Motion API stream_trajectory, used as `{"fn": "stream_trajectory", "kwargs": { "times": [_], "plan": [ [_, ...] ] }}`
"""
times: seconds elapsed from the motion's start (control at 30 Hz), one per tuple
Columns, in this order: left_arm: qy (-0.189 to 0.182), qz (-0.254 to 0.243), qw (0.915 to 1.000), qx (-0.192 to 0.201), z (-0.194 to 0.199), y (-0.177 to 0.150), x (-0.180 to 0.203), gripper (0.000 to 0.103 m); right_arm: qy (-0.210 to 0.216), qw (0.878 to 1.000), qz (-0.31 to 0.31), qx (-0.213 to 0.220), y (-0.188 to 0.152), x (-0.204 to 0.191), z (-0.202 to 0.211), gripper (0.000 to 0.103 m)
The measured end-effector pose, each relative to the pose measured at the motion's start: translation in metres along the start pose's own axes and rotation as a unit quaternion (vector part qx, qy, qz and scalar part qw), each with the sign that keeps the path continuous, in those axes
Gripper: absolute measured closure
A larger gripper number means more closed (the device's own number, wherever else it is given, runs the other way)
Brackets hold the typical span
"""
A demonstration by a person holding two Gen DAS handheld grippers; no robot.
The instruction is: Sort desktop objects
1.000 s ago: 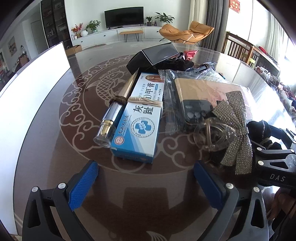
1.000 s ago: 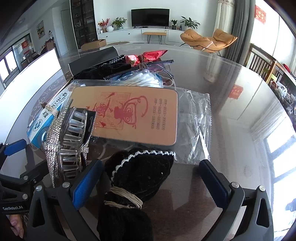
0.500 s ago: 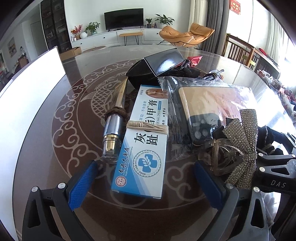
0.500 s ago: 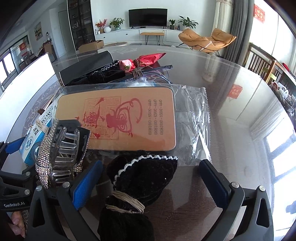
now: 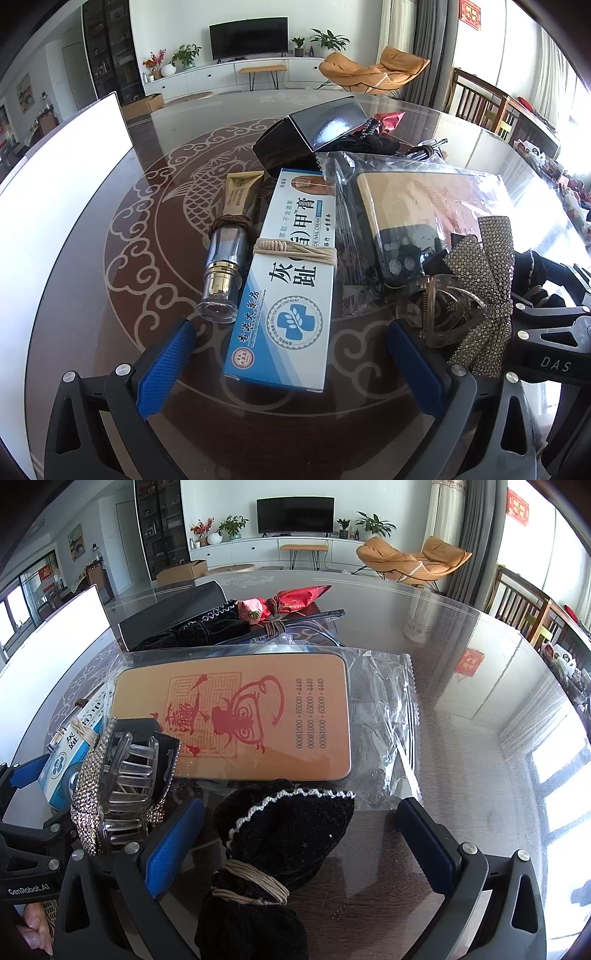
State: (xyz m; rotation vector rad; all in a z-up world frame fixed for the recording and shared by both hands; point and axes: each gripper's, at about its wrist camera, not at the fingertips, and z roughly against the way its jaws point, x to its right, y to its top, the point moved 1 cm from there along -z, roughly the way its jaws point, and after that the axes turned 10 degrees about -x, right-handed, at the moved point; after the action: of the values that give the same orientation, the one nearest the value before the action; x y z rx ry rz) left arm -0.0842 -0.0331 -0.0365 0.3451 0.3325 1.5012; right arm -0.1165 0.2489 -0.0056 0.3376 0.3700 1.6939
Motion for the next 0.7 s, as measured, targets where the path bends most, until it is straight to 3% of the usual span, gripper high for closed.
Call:
{"fn": "stream_trajectory", "kwargs": {
  "times": [0.7],
  "plan": [
    [0.0, -0.001, 1.0, 0.0, -0.0003, 0.0006, -0.0006, 0.0, 0.0, 1.0, 0.0, 0.0, -0.0005, 0.0011, -0.0005, 0.0]
  ]
}}
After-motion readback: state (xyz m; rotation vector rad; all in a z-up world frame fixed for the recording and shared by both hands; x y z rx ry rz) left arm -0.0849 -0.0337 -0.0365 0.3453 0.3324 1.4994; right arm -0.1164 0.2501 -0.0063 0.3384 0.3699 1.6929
